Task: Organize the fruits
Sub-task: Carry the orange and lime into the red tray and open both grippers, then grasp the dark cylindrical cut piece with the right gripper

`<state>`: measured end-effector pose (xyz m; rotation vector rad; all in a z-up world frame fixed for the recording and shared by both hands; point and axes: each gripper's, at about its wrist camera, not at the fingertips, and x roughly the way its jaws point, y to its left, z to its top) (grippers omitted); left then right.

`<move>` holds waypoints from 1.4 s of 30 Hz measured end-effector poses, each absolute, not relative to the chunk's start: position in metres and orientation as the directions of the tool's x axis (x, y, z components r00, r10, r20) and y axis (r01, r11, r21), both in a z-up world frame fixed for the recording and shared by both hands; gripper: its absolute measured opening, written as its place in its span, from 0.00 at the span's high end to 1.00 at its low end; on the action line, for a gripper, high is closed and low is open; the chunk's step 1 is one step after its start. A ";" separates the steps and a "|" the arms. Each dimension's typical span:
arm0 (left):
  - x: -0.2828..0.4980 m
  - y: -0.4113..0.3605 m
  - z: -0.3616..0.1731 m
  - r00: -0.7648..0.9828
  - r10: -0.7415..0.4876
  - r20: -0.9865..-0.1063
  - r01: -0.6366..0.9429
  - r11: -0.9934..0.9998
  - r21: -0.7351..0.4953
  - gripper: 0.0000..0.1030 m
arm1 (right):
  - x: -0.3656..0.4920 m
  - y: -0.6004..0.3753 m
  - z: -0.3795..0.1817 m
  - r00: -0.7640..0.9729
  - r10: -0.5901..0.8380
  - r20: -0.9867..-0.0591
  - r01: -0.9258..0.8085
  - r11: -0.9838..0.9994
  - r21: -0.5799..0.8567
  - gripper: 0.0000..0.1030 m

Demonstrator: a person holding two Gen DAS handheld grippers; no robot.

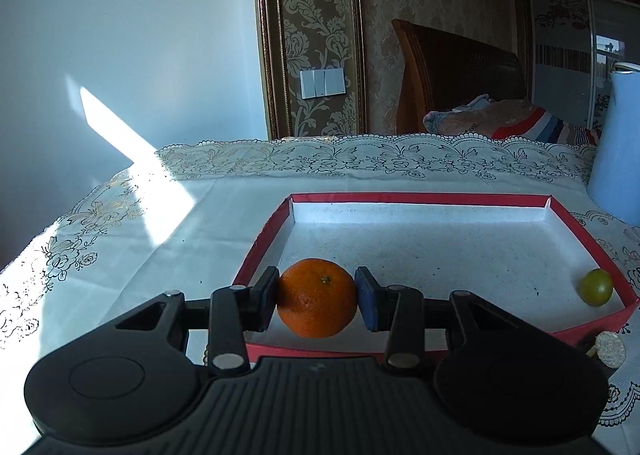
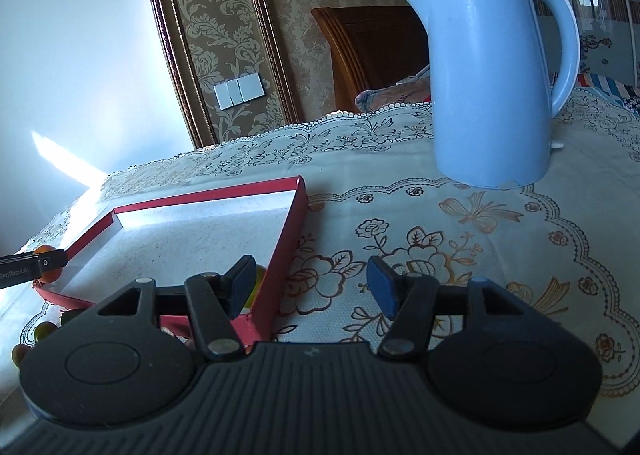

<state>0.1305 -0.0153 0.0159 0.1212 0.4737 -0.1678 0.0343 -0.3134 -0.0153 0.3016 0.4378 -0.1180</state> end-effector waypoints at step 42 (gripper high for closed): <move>0.036 0.085 0.019 0.933 -0.059 -0.356 0.034 0.996 -0.078 0.30 | -0.023 -0.232 -0.013 0.904 0.026 -0.426 0.029 0.992 0.121 0.43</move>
